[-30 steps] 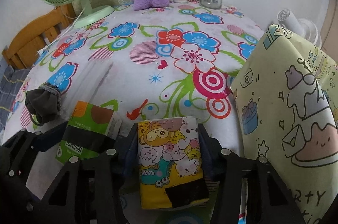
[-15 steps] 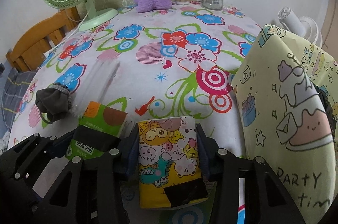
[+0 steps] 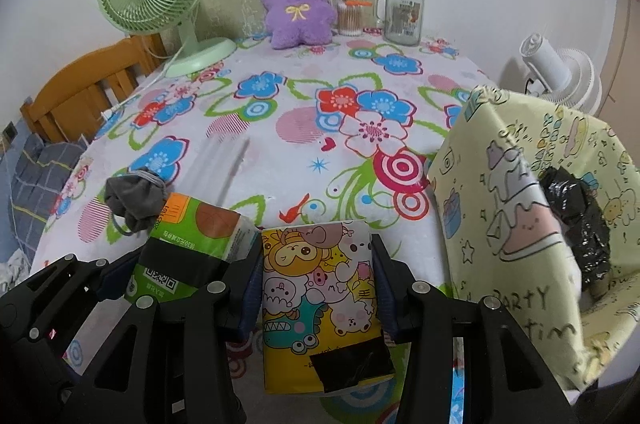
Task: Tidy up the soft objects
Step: 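Carry the green pack and yellow packet over the box and lower them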
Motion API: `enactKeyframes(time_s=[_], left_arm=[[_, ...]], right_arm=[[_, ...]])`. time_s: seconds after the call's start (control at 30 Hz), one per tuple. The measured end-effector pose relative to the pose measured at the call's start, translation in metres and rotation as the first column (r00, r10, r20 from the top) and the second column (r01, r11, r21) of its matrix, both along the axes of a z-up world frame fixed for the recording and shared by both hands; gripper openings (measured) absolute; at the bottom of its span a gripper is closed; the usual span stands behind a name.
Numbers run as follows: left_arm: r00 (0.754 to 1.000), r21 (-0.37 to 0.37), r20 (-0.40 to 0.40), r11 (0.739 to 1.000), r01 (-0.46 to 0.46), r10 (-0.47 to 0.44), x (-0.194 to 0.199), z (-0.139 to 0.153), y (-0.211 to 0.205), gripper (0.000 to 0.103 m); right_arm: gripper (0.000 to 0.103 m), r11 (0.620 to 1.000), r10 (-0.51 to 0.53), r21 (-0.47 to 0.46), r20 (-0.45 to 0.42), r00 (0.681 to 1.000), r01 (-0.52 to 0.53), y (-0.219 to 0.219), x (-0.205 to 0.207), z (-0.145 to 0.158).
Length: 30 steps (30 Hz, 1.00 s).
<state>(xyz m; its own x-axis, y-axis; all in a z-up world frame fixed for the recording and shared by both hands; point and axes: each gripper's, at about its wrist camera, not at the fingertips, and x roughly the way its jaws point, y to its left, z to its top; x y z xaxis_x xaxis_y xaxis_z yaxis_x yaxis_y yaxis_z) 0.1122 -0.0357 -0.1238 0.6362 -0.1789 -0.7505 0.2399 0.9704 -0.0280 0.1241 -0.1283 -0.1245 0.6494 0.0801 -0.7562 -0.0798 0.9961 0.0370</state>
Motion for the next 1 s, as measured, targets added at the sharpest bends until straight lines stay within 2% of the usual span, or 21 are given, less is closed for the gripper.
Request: enactKeyframes(time_s=[1.0], left_arm=[[0.985, -0.011, 0.174, 1.000, 0.003, -0.001, -0.050, 0.066, -0.001, 0.052]], right_arm=[[0.050, 1.000, 0.008, 0.008, 0.186, 0.983, -0.010, -0.001, -0.054, 0.072]])
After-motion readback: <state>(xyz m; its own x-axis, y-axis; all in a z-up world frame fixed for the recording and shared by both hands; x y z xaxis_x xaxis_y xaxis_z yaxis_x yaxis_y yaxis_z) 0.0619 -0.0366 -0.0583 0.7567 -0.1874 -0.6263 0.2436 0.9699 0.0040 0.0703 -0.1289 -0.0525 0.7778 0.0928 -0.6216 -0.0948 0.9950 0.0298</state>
